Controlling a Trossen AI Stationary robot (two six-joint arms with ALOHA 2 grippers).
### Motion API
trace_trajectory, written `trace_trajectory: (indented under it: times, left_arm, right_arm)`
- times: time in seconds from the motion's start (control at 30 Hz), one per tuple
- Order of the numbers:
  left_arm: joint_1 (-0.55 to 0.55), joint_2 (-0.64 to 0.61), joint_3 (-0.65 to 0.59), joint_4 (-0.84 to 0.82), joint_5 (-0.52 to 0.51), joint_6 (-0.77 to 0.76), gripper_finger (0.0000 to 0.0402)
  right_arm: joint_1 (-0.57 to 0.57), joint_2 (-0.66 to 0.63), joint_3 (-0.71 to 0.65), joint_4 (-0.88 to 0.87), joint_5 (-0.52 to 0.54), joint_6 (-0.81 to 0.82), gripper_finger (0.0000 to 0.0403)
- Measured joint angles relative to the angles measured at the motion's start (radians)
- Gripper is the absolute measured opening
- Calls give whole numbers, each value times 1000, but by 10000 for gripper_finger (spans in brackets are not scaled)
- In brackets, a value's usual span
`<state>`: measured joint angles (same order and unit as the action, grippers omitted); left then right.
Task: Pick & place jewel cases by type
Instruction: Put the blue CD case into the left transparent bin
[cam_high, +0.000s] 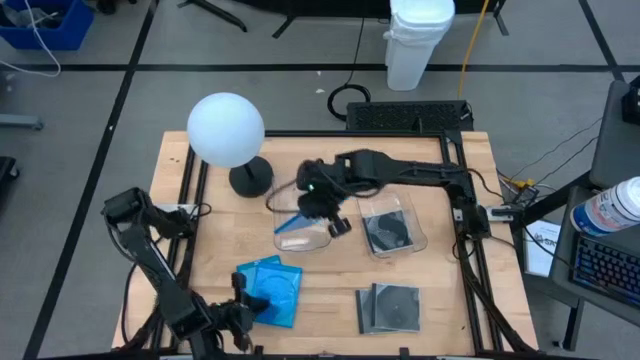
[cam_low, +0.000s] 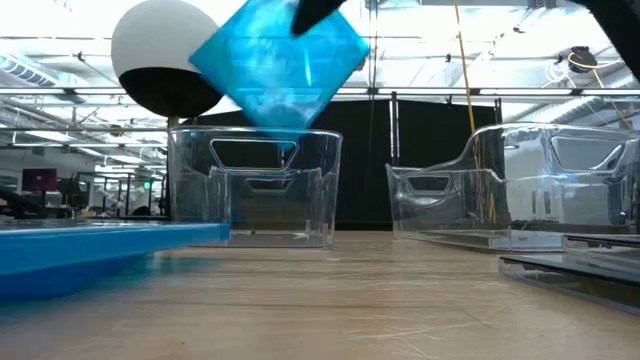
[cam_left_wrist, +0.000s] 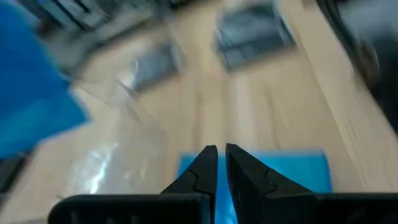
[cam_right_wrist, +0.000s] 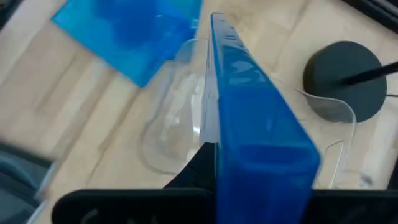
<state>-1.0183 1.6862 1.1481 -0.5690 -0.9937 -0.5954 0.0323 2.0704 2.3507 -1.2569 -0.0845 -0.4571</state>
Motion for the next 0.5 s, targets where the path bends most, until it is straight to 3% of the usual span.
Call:
trace_trajectory:
  times: [0.13, 0.2, 0.33, 0.5]
  left_arm:
    - [7, -91, 0, 25, -197, -27, 42]
    - [27, -124, 0, 45, -220, 7, 43]
    - [102, -150, 0, 102, -106, 163, 70]
    - [216, -150, 0, 152, 86, 226, 156]
  right_arm:
    - [100, -10, 0, -12, 107, -7, 12]
    - [149, -9, 0, -25, 160, -23, 12]
    - [227, -12, -35, 33, 287, -31, 11]
    - [283, -10, -76, 128, 372, -23, 12]
